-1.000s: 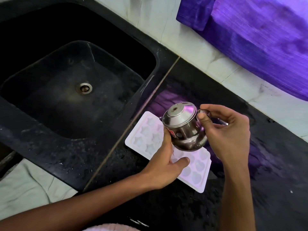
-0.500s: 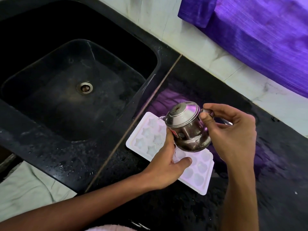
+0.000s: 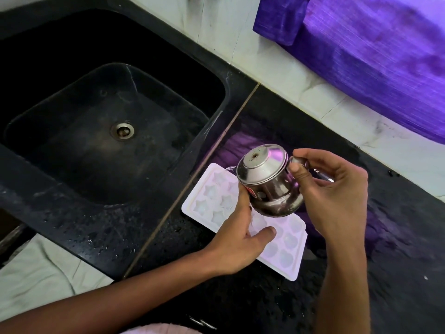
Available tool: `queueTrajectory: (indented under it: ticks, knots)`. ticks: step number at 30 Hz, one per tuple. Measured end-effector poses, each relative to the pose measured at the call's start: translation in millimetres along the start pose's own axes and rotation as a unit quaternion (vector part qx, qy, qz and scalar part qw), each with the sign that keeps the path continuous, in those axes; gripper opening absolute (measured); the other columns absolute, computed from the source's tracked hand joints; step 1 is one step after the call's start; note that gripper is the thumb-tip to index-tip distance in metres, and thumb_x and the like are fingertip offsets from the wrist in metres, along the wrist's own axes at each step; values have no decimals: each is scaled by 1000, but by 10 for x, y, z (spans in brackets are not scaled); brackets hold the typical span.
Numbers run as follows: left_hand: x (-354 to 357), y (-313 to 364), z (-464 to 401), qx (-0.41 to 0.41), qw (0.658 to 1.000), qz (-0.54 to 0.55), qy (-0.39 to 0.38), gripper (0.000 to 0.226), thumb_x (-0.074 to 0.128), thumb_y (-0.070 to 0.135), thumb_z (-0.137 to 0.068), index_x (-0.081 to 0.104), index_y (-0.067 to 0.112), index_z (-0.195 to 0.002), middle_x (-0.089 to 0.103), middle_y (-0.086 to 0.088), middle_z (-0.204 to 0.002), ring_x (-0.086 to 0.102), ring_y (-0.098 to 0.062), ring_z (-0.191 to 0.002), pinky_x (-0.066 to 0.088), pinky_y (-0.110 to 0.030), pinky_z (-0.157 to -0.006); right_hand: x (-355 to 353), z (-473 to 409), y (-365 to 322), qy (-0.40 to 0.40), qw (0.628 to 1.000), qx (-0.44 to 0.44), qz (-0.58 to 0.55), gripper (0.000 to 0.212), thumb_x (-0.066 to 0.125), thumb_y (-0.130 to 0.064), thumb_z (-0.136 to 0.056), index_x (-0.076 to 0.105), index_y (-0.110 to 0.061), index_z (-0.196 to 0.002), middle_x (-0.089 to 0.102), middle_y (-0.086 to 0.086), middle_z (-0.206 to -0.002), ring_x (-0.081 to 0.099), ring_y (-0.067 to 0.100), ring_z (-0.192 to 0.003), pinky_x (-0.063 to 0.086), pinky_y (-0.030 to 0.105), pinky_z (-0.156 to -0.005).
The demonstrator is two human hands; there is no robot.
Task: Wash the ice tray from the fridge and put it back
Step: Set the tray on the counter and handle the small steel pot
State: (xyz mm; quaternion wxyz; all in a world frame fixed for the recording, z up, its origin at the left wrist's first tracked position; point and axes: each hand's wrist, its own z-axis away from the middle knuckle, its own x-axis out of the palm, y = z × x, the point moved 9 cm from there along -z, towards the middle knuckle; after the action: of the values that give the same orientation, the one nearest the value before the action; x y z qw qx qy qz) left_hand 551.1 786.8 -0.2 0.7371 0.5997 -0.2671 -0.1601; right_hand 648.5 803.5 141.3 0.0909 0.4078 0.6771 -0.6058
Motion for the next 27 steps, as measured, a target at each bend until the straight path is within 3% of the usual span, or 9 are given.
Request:
queueTrajectory:
  ticks: [7,11,16,18,21,25,27]
  knots:
    - [47,88,71,3,1000,-20,-3,102,56,24,-81,-23,39,-144,14,39,-146,16,23,-131,23,3,-94,-5,10,-20,-4,1000,-14,1,35,67,-10,-84,61,-45,-86,65,-27,-83,63,-7,-85,51,10,-71]
    - [68,93,121,3,1000,-27,-4,105,57,24,-80,-26,38,-143,16,37,-145,19,25,-127,25,3,-92,41,22,-49,-19,1000,-18,11,39,65,-7,-85,61,-45,-85,65,-27,-82,64,-6,-85,56,25,-73]
    - [65,57,167,-2,1000,-29,-4,105,56,27,-79,-27,40,-142,15,48,-137,22,30,-118,28,3,-87,98,38,-59,-36,999,-11,34,41,63,-6,-87,62,-47,-83,67,-25,-83,65,1,-85,57,35,-77]
    - [68,39,188,-7,1000,-29,-4,105,56,28,-78,-27,41,-141,14,50,-135,22,35,-113,31,4,-82,120,51,-77,-41,998,-13,47,41,62,-7,-87,62,-47,-82,67,-24,-83,65,2,-84,56,33,-77]
    - [74,26,204,-10,999,-32,-2,105,56,29,-77,-25,38,-143,15,43,-140,24,27,-119,32,2,-84,147,68,-125,-45,996,-21,68,39,63,-9,-87,61,-48,-81,65,-26,-82,65,-1,-81,54,25,-75]
    - [61,28,204,-14,999,-32,-2,103,56,28,-77,-21,37,-145,19,38,-142,25,23,-121,41,-17,-99,165,71,-140,-47,996,-18,74,38,66,-14,-85,60,-51,-78,65,-26,-79,63,-7,-75,49,18,-70]
    - [67,29,208,-14,999,-30,-3,103,56,28,-77,-20,35,-145,19,37,-143,25,20,-125,36,-14,-100,169,75,-146,-48,996,-18,75,37,66,-14,-85,61,-50,-80,66,-24,-80,63,-6,-78,49,18,-71]
